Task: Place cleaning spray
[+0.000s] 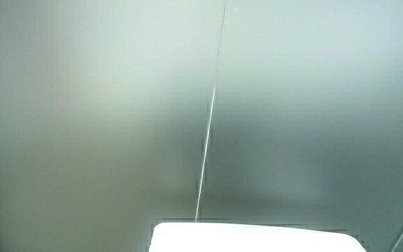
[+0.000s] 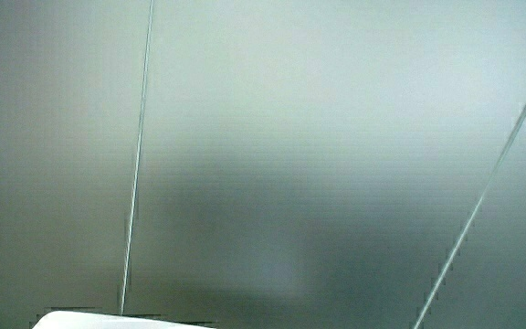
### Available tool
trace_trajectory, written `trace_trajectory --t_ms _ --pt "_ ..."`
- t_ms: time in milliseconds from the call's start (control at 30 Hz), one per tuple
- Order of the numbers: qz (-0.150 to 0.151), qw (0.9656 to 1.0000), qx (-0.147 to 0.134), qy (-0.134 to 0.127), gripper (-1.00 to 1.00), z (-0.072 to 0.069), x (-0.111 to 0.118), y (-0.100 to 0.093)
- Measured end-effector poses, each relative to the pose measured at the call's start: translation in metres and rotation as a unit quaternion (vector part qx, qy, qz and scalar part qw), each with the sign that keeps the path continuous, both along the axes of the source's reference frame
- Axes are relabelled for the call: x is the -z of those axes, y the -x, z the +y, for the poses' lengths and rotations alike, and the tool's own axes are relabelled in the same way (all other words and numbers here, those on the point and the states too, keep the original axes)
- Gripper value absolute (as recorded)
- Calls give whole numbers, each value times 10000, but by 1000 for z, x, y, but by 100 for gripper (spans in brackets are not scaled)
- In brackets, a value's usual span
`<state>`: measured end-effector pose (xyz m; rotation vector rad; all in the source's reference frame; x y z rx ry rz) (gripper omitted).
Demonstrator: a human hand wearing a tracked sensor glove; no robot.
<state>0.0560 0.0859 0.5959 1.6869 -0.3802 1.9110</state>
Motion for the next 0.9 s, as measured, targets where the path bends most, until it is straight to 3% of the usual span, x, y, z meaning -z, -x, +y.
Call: trace_trajectory --t_ms 67,100,200,233,267,300,333,367,400,433,467,500,533,600,633,667,700,733,767,800,833,900 --pt "211 9998 19 -63 -85 0 -4 0" --pt "73 10000 33 55 -88 -1 1 2" --pt "233 9997 41 76 -97 1 -5 1" --pt "246 9996 109 -50 -100 0 -4 2" --pt "442 9989 166 24 -100 0 -6 1" --pt "276 9995 146 13 -100 -1 1 3" --pt "292 9993 206 100 -100 -2 2 3" --pt "375 9990 220 -55 -100 -2 -1 3" --pt "353 9992 205 18 -100 -2 2 3" --pt "255 9994 189 -127 -100 -3 1 3" --pt "443 9988 215 -38 -100 -2 1 2" --pt "510 9982 226 -205 -100 -3 1 2" --pt "601 9978 273 -94 -100 -3 3 1" --pt "732 9968 252 -214 -100 -4 5 -1" --pt "946 9946 253 -345 -100 -4 6 -3" --pt "1309 9908 318 -93 -100 -4 12 -5" --pt "1799 9829 383 -24 -100 -3 11 -9" --pt "919 9938 187 -596 -100 -5 15 -7" --pt "1629 9849 325 -497 -100 -3 12 -12" --pt "1776 9832 355 -244 -100 -2 17 -13" --pt "2006 9785 368 -310 -100 -1 14 -16" --pt "1278 9902 80 -559 -100 1 5 -20"
